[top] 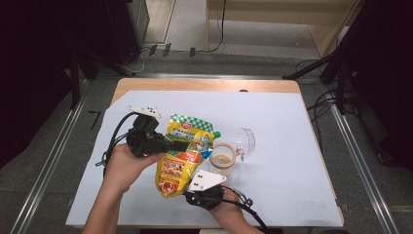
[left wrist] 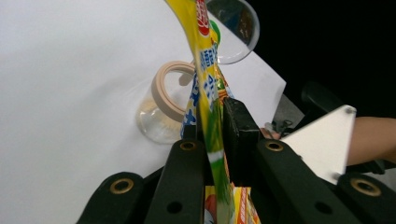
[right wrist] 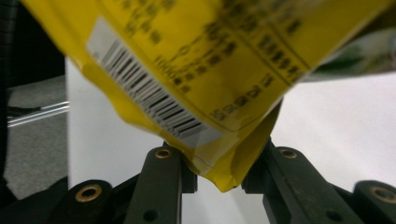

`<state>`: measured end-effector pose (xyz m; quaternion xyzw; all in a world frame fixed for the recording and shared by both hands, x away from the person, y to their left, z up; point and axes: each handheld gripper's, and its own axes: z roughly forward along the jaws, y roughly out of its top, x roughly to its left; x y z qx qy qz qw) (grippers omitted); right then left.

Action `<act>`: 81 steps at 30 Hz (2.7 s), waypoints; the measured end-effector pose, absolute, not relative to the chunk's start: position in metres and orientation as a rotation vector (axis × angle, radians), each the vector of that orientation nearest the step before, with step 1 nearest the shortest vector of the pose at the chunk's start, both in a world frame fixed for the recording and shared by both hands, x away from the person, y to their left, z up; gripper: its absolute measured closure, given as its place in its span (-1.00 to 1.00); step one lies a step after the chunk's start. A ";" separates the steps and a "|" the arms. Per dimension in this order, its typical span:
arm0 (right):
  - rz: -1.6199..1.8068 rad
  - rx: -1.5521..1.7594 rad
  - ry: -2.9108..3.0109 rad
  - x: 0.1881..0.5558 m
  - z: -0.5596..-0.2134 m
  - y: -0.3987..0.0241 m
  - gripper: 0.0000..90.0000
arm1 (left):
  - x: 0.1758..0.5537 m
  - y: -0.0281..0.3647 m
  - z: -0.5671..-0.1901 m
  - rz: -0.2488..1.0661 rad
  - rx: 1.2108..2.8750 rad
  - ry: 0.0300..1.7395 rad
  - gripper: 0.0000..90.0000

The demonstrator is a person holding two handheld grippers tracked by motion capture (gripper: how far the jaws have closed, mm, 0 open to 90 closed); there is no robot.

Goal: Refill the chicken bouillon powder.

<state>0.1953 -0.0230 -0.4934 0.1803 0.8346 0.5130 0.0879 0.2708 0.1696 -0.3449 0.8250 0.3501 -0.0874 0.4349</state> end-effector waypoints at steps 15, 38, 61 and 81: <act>1.580 0.496 2.543 0.184 -0.484 -0.016 0.62 | 0.271 0.147 -0.354 -0.189 2.110 0.885 0.77; 1.638 0.451 2.626 0.192 -0.459 -0.012 0.54 | 0.300 0.118 -0.356 -0.320 2.182 1.026 0.55; 1.635 0.510 2.616 0.210 -0.447 -0.011 0.49 | 0.315 0.115 -0.352 -0.345 2.139 1.027 0.42; 1.669 0.532 2.621 0.211 -0.447 -0.013 0.58 | 0.305 0.101 -0.339 -0.238 2.225 0.967 0.73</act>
